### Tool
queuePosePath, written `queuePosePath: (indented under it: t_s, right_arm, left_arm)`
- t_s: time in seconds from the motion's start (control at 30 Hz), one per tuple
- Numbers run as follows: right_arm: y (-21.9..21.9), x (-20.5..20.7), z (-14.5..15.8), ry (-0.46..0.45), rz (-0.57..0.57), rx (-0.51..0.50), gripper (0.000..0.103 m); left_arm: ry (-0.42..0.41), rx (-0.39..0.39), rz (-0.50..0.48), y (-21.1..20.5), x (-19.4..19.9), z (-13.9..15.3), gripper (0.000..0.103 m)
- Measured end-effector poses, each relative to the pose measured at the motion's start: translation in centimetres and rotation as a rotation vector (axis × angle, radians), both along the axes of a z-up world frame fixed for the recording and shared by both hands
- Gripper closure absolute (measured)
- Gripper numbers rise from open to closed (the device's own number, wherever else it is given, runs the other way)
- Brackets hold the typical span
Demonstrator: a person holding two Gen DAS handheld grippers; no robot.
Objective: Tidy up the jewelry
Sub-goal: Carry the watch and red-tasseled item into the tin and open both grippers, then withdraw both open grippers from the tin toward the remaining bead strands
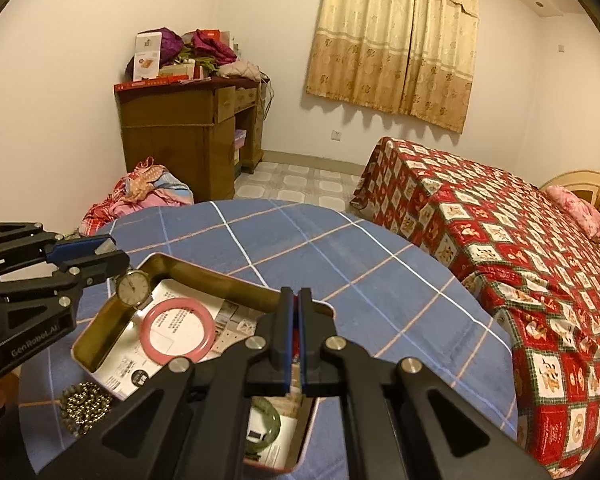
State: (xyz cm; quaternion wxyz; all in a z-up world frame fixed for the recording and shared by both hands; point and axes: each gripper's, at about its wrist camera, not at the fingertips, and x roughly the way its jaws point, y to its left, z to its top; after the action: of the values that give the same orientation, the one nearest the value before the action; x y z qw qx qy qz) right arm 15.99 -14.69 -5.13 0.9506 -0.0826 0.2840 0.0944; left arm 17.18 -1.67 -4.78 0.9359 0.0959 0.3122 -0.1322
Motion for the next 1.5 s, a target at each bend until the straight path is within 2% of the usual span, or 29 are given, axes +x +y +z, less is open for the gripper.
queuePosePath:
  t_s: [0.3, 0.63, 0.7, 0.77, 0.8, 0.83, 0.93, 1.07, 1.5]
  right_arm:
    - [1.1, 1.7, -1.5, 0.041, 0.009, -0.045, 0.1]
    - [0.8, 2.8, -3.0, 0.1, -0.008, -0.033, 0.099]
    - [0.5, 2.9, -3.1, 0.102, -0.024, -0.028, 0.092]
    - [0.3, 2.8, -3.2, 0.111, -0.021, -0.021, 0.064]
    - [0.3, 2.6, -3.2, 0.1, -0.021, -0.025, 0.057]
    - [0.3, 2.3, -3.2, 0.084, -0.031, -0.035, 0.049]
    - [0.0, 2.0, -3.0, 0.081, -0.04, -0.026, 0.049]
    - [-0.7, 1.6, -2.8, 0.075, -0.075, -0.015, 0.034]
    - [-0.6, -0.6, -2.4, 0.084, -0.083, -0.032, 0.031]
  left_arm:
    - [0.023, 0.028, 0.007, 0.0, 1.4, -1.2, 0.086]
    - [0.046, 0.07, -0.008, -0.5, 1.9, -2.5, 0.084]
    - [0.044, 0.095, -0.006, -0.8, 1.8, -2.7, 0.073]
    - [0.018, 0.107, 0.005, -0.8, 1.5, -2.6, 0.035]
    - [-0.004, 0.109, 0.01, -0.8, 1.3, -2.3, 0.031]
    - [-0.021, 0.108, 0.005, -0.8, 1.1, -2.1, 0.029]
    - [-0.016, 0.112, 0.01, -0.6, 1.2, -1.9, 0.029]
    - [-0.008, 0.112, 0.033, -0.1, 1.5, -2.0, 0.029]
    - [0.012, 0.085, 0.079, 1.9, -0.5, -1.8, 0.029]
